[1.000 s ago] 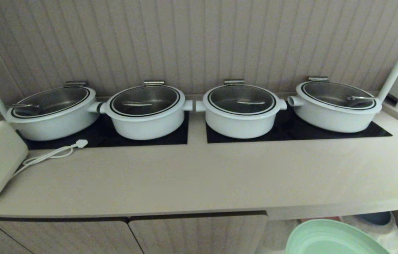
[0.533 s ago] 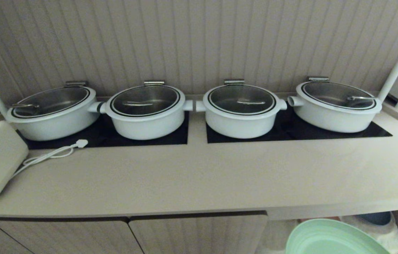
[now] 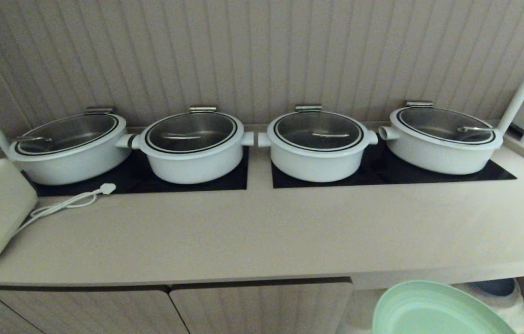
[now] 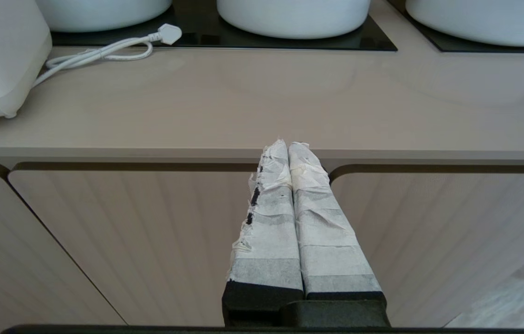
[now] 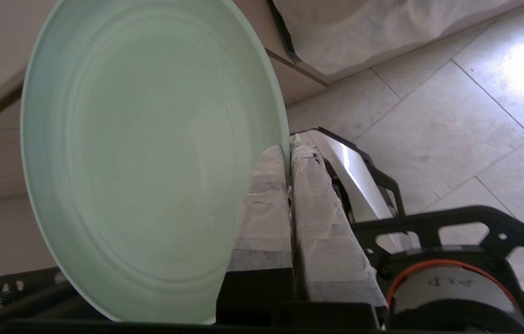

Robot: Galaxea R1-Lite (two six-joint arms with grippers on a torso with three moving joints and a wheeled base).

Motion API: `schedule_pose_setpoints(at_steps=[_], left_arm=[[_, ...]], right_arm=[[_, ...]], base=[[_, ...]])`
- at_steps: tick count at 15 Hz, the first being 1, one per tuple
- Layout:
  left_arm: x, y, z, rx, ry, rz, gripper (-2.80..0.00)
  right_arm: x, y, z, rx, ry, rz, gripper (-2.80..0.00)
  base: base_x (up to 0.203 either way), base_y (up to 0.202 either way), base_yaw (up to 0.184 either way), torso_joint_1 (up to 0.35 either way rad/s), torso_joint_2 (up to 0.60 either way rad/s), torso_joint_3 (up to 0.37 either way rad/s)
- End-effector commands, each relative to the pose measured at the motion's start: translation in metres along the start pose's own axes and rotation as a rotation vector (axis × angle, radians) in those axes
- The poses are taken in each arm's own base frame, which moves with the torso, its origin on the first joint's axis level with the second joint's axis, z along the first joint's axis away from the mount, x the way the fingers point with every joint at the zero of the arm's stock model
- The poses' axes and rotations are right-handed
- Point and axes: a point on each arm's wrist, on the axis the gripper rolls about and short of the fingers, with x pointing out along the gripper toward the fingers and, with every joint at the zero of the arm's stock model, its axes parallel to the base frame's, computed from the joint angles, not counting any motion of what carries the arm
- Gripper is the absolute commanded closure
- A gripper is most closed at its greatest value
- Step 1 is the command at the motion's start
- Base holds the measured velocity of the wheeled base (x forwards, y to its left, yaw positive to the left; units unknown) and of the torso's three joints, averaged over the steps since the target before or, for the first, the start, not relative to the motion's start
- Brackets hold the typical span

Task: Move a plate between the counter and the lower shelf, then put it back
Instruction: Put the plate

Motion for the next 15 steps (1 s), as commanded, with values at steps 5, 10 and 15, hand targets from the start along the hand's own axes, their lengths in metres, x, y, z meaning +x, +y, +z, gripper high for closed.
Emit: schedule_pose_setpoints(at_steps=[5,10,15], left_arm=[[0.0,0.0,0.0,-0.001,-0.001,0.0,0.0],[0.0,0.0,0.0,-0.001,-0.001,0.0,0.0],[0.0,0.0,0.0,-0.001,-0.001,0.0,0.0]], right_arm=[[0.01,0.017,0.01,0.001,0.015,-0.02,0.0],[0.023,0.033,0.019,-0.001,0.023,-0.028,0.0],[0.048,0.059,0.033,-0.002,0.029,-0.045,0.0]], base=[[0.0,0.0,0.0,0.0,0.0,0.0],[0.0,0.0,0.0,0.0,0.0,0.0],[0.0,0.0,0.0,0.0,0.0,0.0]])
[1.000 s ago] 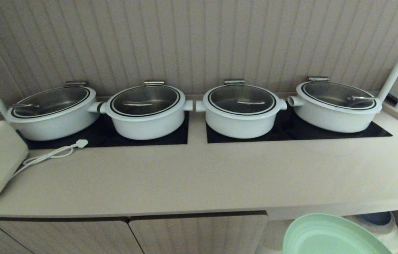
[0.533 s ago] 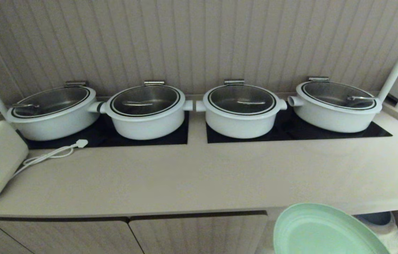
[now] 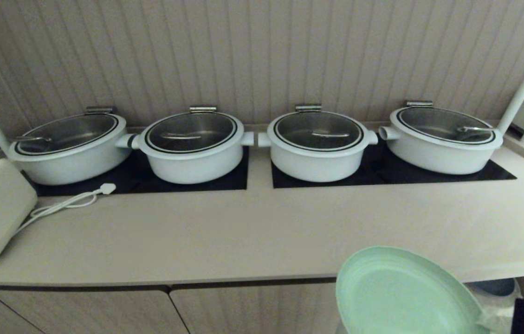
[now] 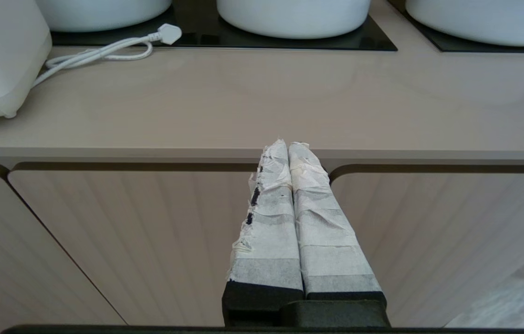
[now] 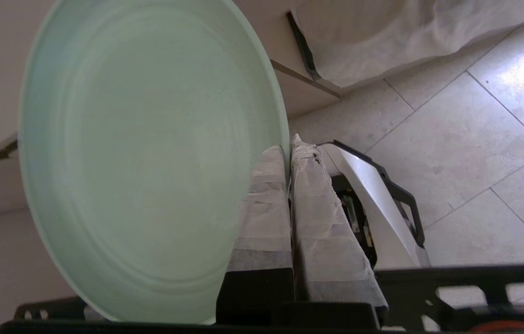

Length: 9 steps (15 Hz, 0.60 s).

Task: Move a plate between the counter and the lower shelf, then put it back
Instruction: Put the plate

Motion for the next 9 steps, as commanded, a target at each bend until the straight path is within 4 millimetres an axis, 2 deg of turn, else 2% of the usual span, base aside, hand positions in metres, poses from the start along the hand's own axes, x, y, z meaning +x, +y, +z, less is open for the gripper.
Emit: schedule_pose_setpoints(at_steps=[1,5,9], left_arm=[[0.0,0.0,0.0,-0.001,-0.001,0.001,0.0],[0.0,0.0,0.0,-0.001,-0.001,0.001,0.0],[0.0,0.0,0.0,-0.001,-0.001,0.001,0.0]], right_arm=[[0.019,0.015,0.007,-0.007,0.03,-0.045,0.0],[0.047,0.043,0.023,-0.002,0.033,-0.06,0.0],[0.085,0.078,0.043,0.009,0.016,-0.05,0.0]], base=[[0.0,0.0,0.0,0.0,0.0,0.0],[0.0,0.0,0.0,0.0,0.0,0.0],[0.0,0.0,0.0,0.0,0.0,0.0]])
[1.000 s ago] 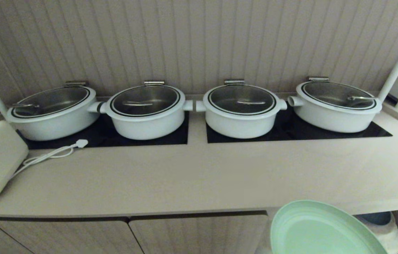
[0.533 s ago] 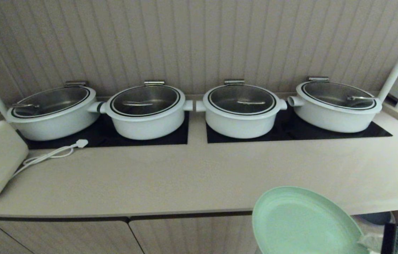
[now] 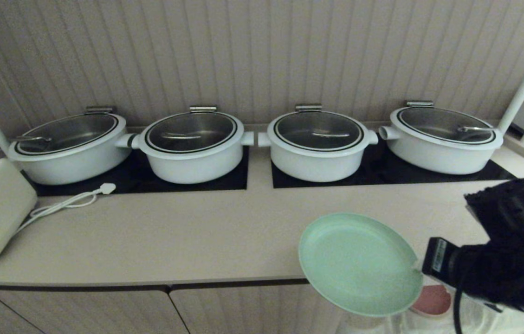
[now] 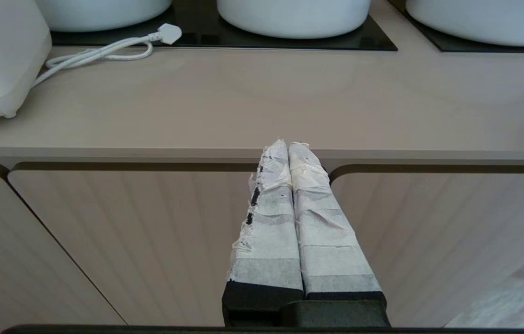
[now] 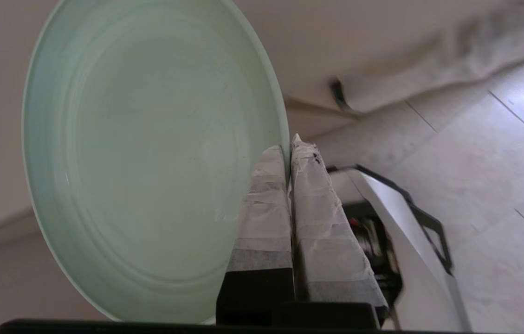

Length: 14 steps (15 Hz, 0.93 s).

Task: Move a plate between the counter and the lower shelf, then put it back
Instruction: Put the plate

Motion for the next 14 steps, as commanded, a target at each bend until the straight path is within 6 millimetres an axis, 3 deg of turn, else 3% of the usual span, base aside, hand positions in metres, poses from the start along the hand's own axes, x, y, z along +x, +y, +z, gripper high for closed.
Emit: schedule_pose_setpoints(at_steps=[1,11,14], left_arm=[[0.0,0.0,0.0,-0.001,-0.001,0.0,0.0],[0.0,0.0,0.0,-0.001,-0.001,0.0,0.0],[0.0,0.0,0.0,-0.001,-0.001,0.0,0.0]], right_arm=[[0.037,0.02,0.007,-0.003,0.027,-0.044,0.0],[0.127,0.077,0.034,0.013,0.02,-0.049,0.0],[0.145,0.091,0.038,0.016,0.007,-0.025,0.0]], base=[[0.0,0.0,0.0,0.0,0.0,0.0],[0.0,0.0,0.0,0.0,0.0,0.0],[0.0,0.0,0.0,0.0,0.0,0.0]])
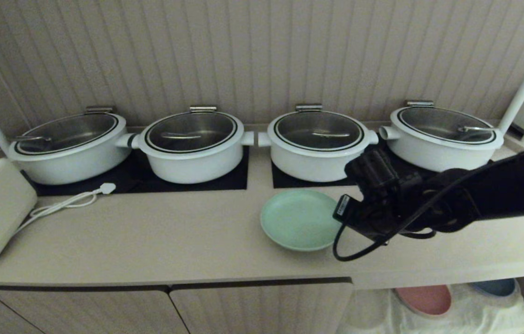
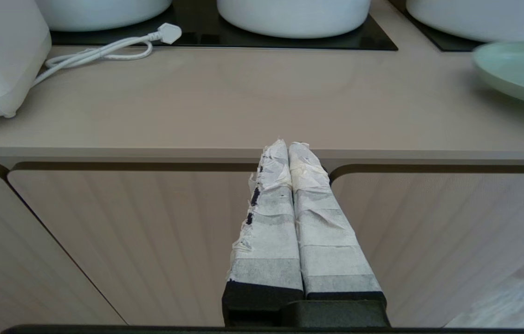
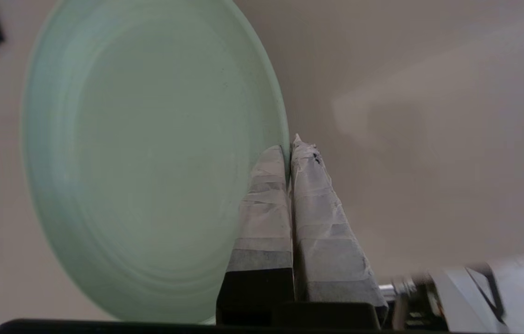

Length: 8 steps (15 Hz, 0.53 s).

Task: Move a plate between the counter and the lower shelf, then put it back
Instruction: Put the plate

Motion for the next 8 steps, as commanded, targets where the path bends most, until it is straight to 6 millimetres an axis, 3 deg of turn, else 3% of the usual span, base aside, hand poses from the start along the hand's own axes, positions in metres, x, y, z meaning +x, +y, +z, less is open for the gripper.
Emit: schedule_pose_setpoints(at_steps=[1,4,8], left_arm=[[0.0,0.0,0.0,-0.001,-0.001,0.0,0.0],[0.0,0.0,0.0,-0.001,-0.001,0.0,0.0],[0.0,0.0,0.0,-0.001,-0.001,0.0,0.0]], right_arm=[[0.022,0.011,-0.002,0.0,0.003,0.002,0.0],[0.028,0.024,0.004,0.004,-0.017,0.036,0.0],[0.039,0.026,0.003,0.003,-0.014,0.031,0.0]], base=[[0.0,0.0,0.0,0.0,0.0,0.0],[0.0,0.0,0.0,0.0,0.0,0.0],[0.0,0.0,0.0,0.0,0.0,0.0]])
